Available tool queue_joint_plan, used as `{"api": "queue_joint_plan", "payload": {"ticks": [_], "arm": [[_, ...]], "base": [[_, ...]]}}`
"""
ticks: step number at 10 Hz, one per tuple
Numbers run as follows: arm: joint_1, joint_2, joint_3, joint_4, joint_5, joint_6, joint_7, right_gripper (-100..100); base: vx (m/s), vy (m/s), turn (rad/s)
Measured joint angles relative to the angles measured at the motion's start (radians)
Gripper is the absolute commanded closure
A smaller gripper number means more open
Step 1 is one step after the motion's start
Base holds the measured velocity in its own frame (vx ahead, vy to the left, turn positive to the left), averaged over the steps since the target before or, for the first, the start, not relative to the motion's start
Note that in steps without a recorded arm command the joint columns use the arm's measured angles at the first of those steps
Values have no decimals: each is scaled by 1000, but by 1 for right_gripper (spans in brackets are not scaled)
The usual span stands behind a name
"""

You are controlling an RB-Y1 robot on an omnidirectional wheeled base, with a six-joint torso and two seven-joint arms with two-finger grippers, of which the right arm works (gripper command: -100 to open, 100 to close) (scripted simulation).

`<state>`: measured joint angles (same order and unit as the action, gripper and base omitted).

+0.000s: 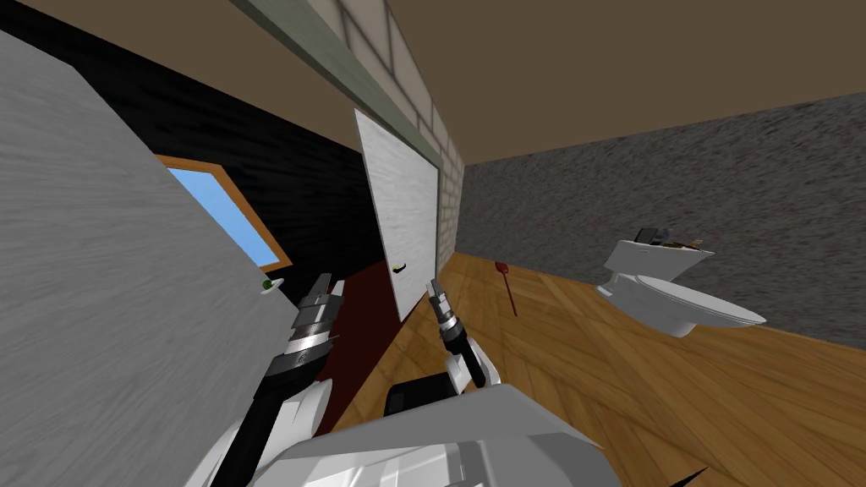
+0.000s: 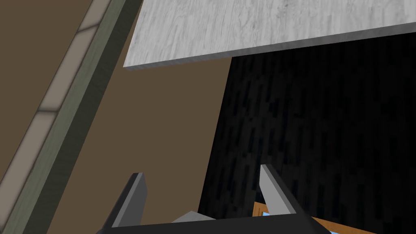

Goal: Push the door open

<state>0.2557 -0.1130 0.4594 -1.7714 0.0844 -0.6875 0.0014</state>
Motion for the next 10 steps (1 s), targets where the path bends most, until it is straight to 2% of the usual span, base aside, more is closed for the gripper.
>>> {"api": "queue_joint_plan", "payload": {"ticks": [2,4,6,7,9,10], "arm": [[-11,-6,30,37,-2,-6,-8,-100],[-32,-7,58,75,-3,1,-14,-100],[-53,-8,85,134,-6,-14,-21,-100],[-65,-16,104,149,-9,-5,-30,-100],[-70,-27,141,200,-11,-22,-40,-100],[-76,-31,156,216,-12,-21,-44,-100]], "base": [[99,-15,-36],[101,-10,-34],[126,-4,-48],[133,3,-48],[115,-6,-36],[99,-30,-29]]}}
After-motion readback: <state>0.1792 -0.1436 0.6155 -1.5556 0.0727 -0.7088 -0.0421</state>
